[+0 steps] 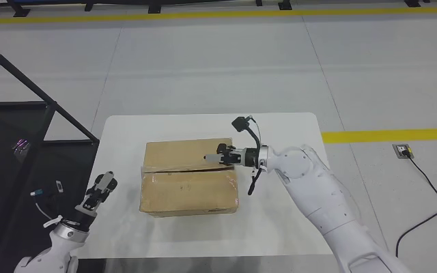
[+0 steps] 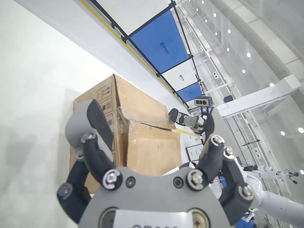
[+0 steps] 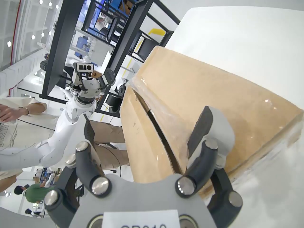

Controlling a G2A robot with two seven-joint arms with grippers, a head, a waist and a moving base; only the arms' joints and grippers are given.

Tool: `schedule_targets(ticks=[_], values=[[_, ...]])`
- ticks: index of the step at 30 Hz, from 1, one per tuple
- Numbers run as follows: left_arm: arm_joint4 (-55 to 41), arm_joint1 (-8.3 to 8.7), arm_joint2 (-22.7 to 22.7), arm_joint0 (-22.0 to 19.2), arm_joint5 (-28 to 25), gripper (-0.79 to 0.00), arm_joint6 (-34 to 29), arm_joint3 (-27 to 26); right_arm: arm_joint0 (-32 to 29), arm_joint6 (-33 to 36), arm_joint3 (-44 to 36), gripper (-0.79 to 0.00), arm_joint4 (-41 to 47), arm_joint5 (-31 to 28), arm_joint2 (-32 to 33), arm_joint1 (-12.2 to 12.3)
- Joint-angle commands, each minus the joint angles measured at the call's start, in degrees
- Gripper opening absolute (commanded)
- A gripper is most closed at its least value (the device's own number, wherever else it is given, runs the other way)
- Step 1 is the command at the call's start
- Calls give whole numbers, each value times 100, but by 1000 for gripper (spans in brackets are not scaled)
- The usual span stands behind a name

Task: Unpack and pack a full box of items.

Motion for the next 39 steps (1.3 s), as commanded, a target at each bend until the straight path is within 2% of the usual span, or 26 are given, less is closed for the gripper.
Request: schedule_targets(ticks=[1, 6, 10, 14, 16, 26, 29, 31, 33, 39], values=[[12, -3, 15, -16, 8, 0, 6, 2, -12, 79, -29, 0, 62, -112, -12, 3], [65, -10, 61, -44, 8, 0, 2, 7, -98, 242, -183, 0, 181, -290, 55, 56], [93, -15, 74, -57, -8, 0, 3, 16, -215, -135, -408, 0, -54, -161, 155, 106], [119, -18, 69, -56, -12, 0, 14, 17, -609, -884, -804, 0, 151, -783, 541, 197], [117, -20, 70, -54, -11, 0, 7, 25, -798, -1030, -1046, 0, 117, -1129, 704, 256], [141, -30, 106, -86, -4, 0, -20, 75, -949, -1209, -1145, 0, 112, -1022, 818, 288], [176, -33, 133, -95, 13, 0, -30, 73, -927, -995, -1359, 0, -457, -1178, 652, 306], [190, -35, 142, -100, 16, 0, -34, 65, -788, -948, -1373, 0, -1191, -903, 586, 326], [207, -36, 149, -100, 13, 0, -35, 56, -660, -827, -1415, 0, -1786, -876, 412, 325], [255, -40, 151, -83, 6, 0, -39, 31, -265, -1038, -937, 0, -2690, -1246, 163, 309]])
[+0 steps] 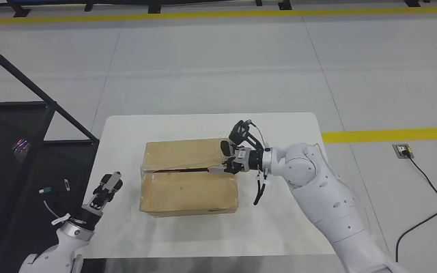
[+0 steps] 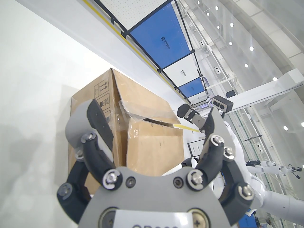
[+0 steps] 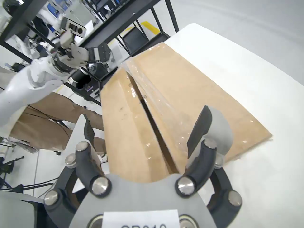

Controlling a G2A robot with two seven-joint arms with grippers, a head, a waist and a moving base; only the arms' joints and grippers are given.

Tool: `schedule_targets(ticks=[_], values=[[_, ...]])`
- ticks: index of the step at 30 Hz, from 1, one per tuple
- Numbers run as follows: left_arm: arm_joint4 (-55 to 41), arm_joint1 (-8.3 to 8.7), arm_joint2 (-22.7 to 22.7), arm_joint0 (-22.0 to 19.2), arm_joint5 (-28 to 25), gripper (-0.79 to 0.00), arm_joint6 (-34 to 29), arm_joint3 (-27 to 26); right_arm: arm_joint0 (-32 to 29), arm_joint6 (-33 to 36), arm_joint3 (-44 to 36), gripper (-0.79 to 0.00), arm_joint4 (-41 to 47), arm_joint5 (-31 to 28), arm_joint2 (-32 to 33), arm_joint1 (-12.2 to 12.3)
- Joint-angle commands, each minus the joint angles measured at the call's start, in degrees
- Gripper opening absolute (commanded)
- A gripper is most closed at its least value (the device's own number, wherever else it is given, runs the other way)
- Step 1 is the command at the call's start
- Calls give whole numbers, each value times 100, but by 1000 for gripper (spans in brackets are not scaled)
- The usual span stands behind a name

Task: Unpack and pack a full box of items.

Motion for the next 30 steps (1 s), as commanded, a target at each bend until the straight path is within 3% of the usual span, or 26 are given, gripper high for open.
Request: schedule_targets(ticks=[1, 10, 12, 17, 24, 30], values=[[26, -2, 0, 15, -6, 0, 5, -10, 116, -48, 180, 0, -100, -188, -67, -11], [192, -19, 7, 109, -7, 0, 169, -9, 100, -60, 162, 0, -114, -175, -74, -11], [206, -22, 28, 108, 5, 0, 163, -22, 76, -71, 27, 0, -353, 26, -125, -5], [279, -29, 57, 143, -13, 0, 174, -105, 174, -587, -168, 0, -1379, -108, -241, 18], [314, -39, 53, 212, -23, 0, 209, -110, 547, -1145, 466, -3, -1851, -473, -391, -22], [342, -46, 55, 235, -24, 0, 216, -123, 976, -1235, 1148, -326, -1698, -821, -677, -154]])
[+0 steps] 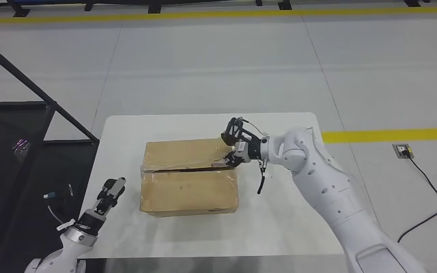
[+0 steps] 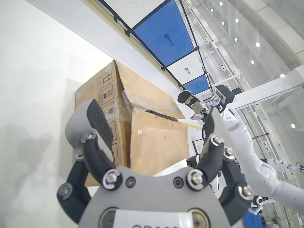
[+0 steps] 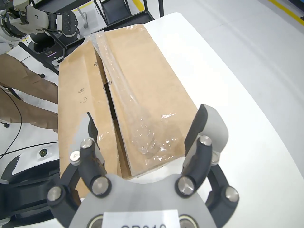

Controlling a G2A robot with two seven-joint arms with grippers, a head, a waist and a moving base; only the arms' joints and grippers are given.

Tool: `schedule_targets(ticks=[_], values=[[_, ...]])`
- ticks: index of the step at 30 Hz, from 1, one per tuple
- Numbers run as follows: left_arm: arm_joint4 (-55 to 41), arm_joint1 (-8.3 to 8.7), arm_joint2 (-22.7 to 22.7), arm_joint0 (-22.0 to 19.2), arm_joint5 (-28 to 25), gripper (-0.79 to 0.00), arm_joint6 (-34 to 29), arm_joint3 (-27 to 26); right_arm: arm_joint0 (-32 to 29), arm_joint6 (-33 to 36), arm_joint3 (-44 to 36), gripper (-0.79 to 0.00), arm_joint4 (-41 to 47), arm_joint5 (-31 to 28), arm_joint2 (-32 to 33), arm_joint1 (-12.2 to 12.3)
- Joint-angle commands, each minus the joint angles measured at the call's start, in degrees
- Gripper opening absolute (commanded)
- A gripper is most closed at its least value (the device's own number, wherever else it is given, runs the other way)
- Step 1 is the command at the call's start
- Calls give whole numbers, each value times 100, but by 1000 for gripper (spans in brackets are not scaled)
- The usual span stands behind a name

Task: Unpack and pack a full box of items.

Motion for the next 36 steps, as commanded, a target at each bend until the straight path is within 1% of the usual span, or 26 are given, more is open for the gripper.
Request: schedule_targets(ticks=[1, 3, 4, 10, 17, 19, 20, 21, 22, 23, 25, 26, 27, 30, 33, 36], values=[[5, -2, -1, 6, 5, 0, 6, -6, 121, -28, 175, -354, 24, -81, -108, -48], [0, -5, 1, 8, -4, 0, 4, -10, 229, -27, 302, -394, 15, -165, -228, -99], [-2, -5, 1, 9, -5, 0, 0, -8, 278, -21, 369, -400, 7, -172, -284, -124], [-5, -9, 2, -1, -19, 0, -28, -4, 527, 82, 672, -409, -43, -97, -584, -271], [-28, -13, -21, -8, -38, 0, -24, 31, 738, 165, 945, -413, -79, -233, -809, -385], [-43, -14, -37, -7, -45, 0, -25, 42, 784, 165, 988, -465, -99, -295, -862, -411], [-44, -14, -45, -6, -53, 0, -25, 45, 802, 156, 1009, -520, -111, -310, -883, -422], [-54, -15, -52, -2, -55, 0, -24, 49, 819, 146, 1024, -551, -129, -315, -901, -431], [-57, -15, -60, -1, -60, 0, -20, 48, 832, 135, 1032, -625, -151, -322, -919, -439], [-65, -15, -65, 2, -73, 0, -25, 46, 844, 131, 1043, -671, -173, -317, -935, -445], [-81, -16, -79, 4, -80, 0, -26, 49, 858, 121, 1049, -723, -200, -305, -961, -457], [-87, -17, -80, 6, -89, 0, -27, 47, 858, 114, 1043, -767, -210, -298, -972, -462], [-92, -18, -83, 7, -96, 0, -31, 49, 858, 111, 1033, -785, -222, -294, -983, -466], [-95, -19, -89, 6, -103, 0, -39, 55, 854, 76, 977, -785, -257, -280, -994, -468], [-104, -20, -98, 4, -133, 0, -43, 68, 837, -75, 873, -785, -315, -440, -958, -436], [-129, -21, -114, 6, -151, 0, -50, 78, 758, -220, 577, -785, -394, -503, -922, -391]])
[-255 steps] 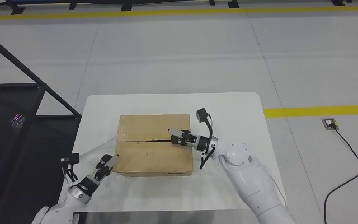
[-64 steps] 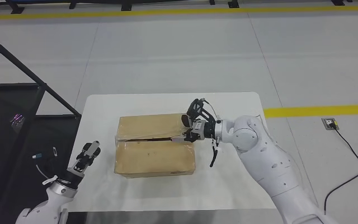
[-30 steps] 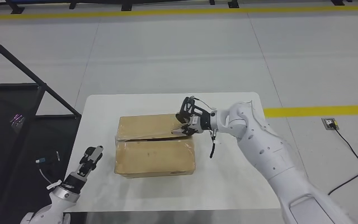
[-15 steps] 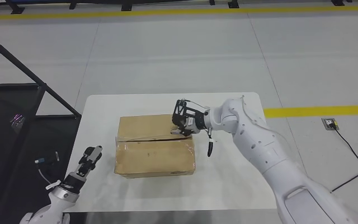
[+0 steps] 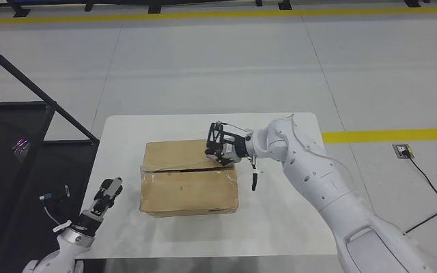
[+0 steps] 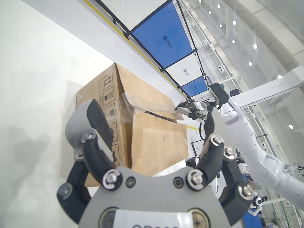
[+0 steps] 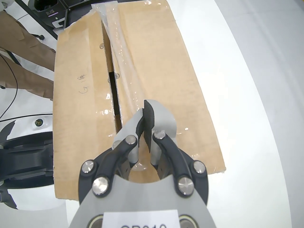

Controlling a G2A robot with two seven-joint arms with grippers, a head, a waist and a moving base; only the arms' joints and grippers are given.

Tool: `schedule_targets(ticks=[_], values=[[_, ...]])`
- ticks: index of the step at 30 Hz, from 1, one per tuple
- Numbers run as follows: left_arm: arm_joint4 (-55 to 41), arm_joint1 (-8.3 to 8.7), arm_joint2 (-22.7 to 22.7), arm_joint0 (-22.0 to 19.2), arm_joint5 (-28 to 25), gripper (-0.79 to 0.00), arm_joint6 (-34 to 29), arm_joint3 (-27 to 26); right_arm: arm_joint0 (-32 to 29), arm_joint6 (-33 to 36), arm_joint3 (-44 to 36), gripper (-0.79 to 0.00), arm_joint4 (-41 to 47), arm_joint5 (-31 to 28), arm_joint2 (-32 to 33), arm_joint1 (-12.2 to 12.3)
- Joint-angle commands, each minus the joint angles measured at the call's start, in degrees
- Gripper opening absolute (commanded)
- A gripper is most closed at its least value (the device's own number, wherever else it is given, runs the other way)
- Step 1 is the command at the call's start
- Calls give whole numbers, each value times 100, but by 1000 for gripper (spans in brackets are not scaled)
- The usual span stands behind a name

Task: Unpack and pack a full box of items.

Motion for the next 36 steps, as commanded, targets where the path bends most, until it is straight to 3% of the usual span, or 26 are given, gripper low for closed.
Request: schedule_targets(ticks=[1, 23, 30, 36], values=[[-19, 0, -11, -5, -9, 0, -14, 12, -71, -72, -253, -785, -37, 1, 19, 43], [-102, 0, 58, -160, -42, 0, -238, 93, -1484, 635, -3478, -785, -55, 1, 793, 877], [-95, 0, 61, -164, -62, 0, -261, 98, -1656, 639, -3909, -785, -59, 1, 822, 1018], [-121, -1, 54, -157, -79, 0, -269, 118, -1578, 657, -3816, -785, 79, 1, 759, 1043]])
